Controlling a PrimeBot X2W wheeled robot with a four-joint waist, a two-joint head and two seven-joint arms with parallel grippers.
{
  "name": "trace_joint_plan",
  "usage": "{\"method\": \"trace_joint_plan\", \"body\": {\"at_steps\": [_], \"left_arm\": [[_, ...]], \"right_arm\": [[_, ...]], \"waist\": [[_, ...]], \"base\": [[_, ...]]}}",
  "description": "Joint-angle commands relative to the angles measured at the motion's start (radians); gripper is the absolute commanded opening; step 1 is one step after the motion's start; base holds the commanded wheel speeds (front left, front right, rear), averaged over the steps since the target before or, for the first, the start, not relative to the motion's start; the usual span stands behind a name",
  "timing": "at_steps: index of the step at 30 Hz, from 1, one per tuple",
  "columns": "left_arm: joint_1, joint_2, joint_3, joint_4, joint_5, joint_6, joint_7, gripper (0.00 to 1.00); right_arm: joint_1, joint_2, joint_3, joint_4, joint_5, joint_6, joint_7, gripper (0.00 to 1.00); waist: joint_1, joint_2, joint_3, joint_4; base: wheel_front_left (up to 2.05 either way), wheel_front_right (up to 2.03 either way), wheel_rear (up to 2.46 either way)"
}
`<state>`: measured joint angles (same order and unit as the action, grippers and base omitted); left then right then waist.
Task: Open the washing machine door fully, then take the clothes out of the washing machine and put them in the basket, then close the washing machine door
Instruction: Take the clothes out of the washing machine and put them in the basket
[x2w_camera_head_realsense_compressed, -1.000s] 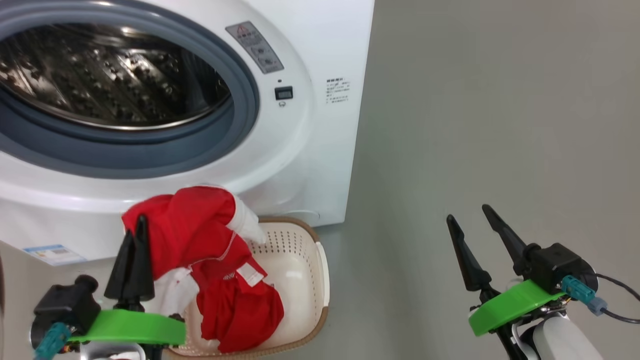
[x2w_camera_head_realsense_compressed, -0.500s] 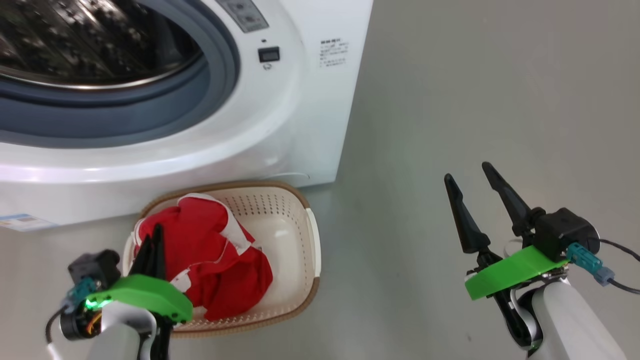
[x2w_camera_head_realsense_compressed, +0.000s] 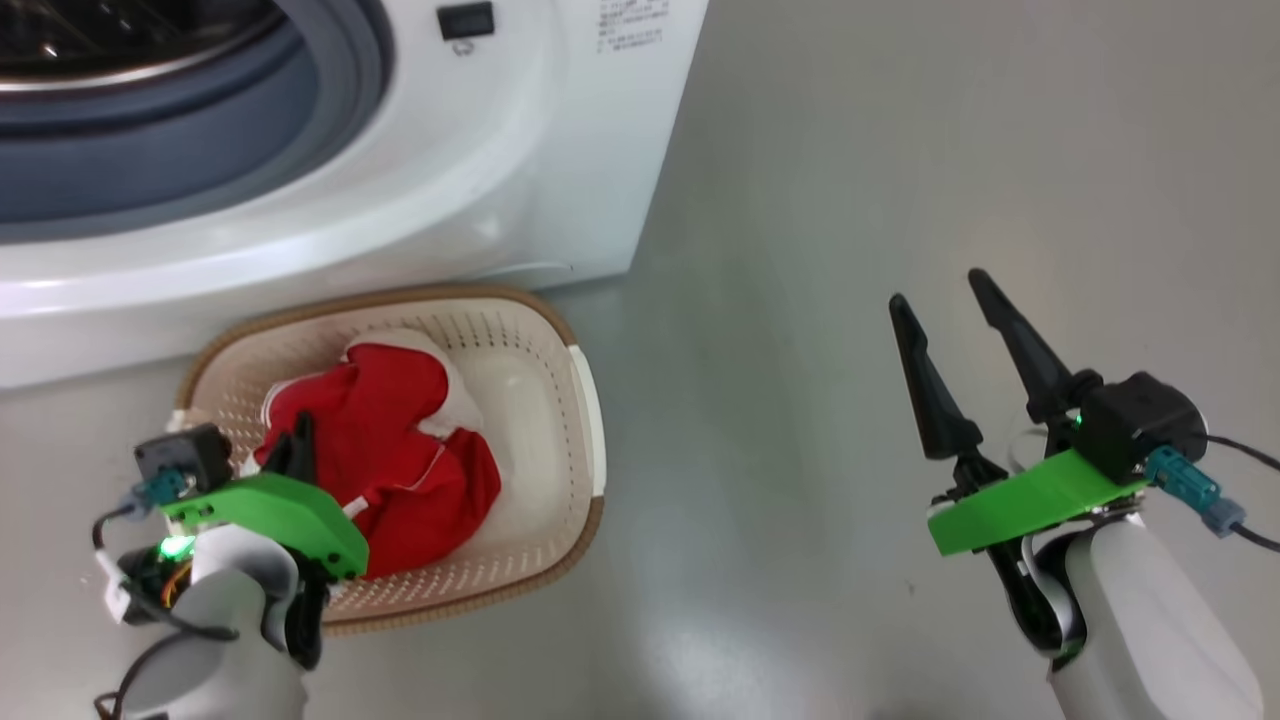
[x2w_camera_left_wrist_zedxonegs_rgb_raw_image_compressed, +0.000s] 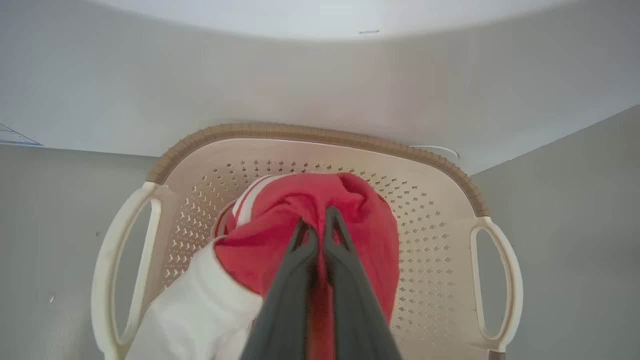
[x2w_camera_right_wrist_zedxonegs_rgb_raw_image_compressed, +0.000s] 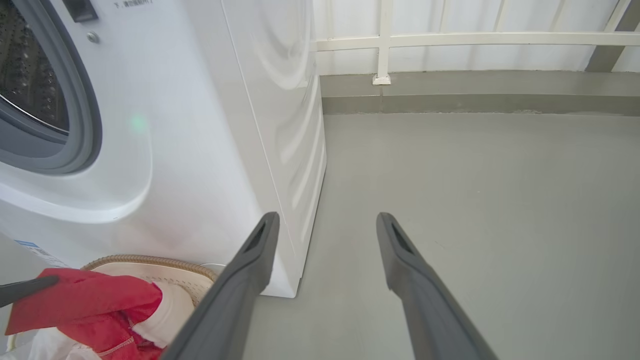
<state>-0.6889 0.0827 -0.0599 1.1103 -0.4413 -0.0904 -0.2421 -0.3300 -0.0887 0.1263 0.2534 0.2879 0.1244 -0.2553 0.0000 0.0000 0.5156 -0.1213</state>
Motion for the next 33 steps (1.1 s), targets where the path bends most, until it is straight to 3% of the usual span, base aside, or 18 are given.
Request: {"method": "trace_joint_plan", "body": {"at_steps": [1,8,18,19,21,22,33], "left_arm": [[-0.009,0.03,0.019,-0.001,-0.002,-0.008,-0.003,0.0],[-0.087,0.04,-0.009,0.118,0.007,-0.018,0.031,0.0],[-0.097,0.047,-0.027,0.167,0.001,-0.017,0.078,0.0],[-0.096,0.048,-0.033,0.169,0.006,-0.014,0.083,0.27],[-0.091,0.047,-0.044,0.172,0.013,-0.012,0.085,0.47],[-0.088,0.045,-0.046,0.173,0.013,-0.012,0.08,1.0],[-0.032,0.03,-0.064,0.163,0.021,-0.002,-0.01,1.0]], "right_arm": [[-0.01,0.003,0.017,-0.028,-0.007,0.006,-0.006,1.0],[-0.04,0.017,0.025,-0.046,-0.001,0.006,-0.006,1.0],[-0.048,0.028,0.034,-0.039,0.007,0.006,-0.006,1.0],[-0.048,0.029,0.035,-0.037,0.007,0.006,-0.006,1.0],[-0.05,0.029,0.034,-0.032,0.006,0.006,-0.006,1.0],[-0.05,0.029,0.031,-0.029,0.005,0.006,-0.006,1.0],[-0.022,0.012,0.0,-0.008,-0.028,0.006,-0.006,1.0]], "waist": [[0.0,0.0,0.055,-0.019],[0.0,0.0,0.123,-0.04],[0.0,0.0,0.154,-0.054],[0.0,0.0,0.152,-0.054],[0.0,0.0,0.145,-0.051],[0.0,0.0,0.138,-0.047],[0.0,0.0,0.02,0.016]], "base": [[0.0,0.0,0.0],[0.0,0.0,0.0],[0.0,0.0,0.0],[0.0,0.0,0.0],[0.0,0.0,0.0],[0.0,0.0,0.0],[0.0,0.0,0.0]]}}
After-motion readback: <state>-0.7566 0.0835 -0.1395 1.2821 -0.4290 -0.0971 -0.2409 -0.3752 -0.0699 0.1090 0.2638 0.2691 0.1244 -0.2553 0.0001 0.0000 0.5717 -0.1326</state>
